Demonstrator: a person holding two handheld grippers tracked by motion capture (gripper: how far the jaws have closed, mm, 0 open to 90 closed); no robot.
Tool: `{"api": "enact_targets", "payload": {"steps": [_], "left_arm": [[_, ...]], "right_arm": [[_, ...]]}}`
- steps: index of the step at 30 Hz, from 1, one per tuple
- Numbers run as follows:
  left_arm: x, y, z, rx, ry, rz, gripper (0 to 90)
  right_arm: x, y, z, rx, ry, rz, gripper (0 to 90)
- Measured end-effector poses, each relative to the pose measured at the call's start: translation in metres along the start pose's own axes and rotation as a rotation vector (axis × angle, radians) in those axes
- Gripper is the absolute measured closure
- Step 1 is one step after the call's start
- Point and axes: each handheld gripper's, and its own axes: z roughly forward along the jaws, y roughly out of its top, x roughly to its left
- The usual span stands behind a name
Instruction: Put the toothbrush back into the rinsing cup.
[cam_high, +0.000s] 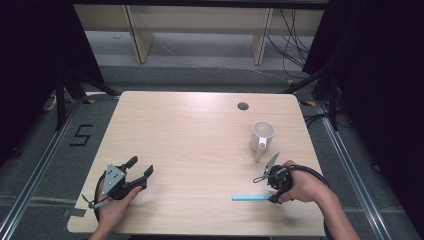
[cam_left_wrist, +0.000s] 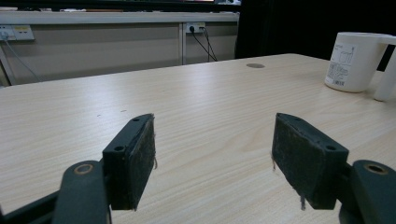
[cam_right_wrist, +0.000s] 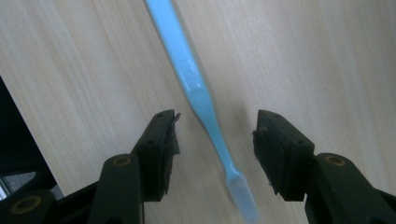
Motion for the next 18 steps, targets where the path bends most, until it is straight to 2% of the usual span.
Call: {"api": "enact_targets", "payload": {"steps": [1,2,4,5,11,14,15,16,18], "left_arm": [[0.0,0.0,-0.001,0.009,0.003,0.004,29.6],[0.0,0.001,-0.002,0.02,0.007,0.004,29.6],[0.0,0.001,-0.002,0.019,0.007,0.003,29.6],[0.0,0.001,-0.002,0.019,0.006,0.003,29.6],[0.0,0.001,-0.002,0.018,0.007,0.004,29.5],[0.0,0.001,-0.002,0.02,0.007,0.006,29.5],[0.0,0.001,-0.002,0.02,0.007,0.007,29.5],[0.0,0.0,0.0,-0.003,-0.001,0.001,29.5],[0.0,0.0,0.0,-0.002,0.0,0.002,29.5]], "right_arm": [[0.0,0.001,0.001,0.005,-0.007,-0.02,49.2],[0.002,0.003,0.002,0.007,0.014,-0.018,49.5],[0.002,0.005,0.004,0.026,0.003,-0.04,50.4],[0.005,0.007,0.005,0.047,-0.002,-0.01,51.4],[0.005,0.01,0.008,0.065,0.008,-0.041,52.9],[0.007,0.01,0.008,0.073,0.004,-0.024,54.5],[0.006,0.011,0.008,0.067,0.005,-0.037,55.4],[0.005,0.011,0.008,0.065,0.009,-0.059,55.9],[0.005,0.012,0.009,0.065,0.014,-0.076,56.5]]}}
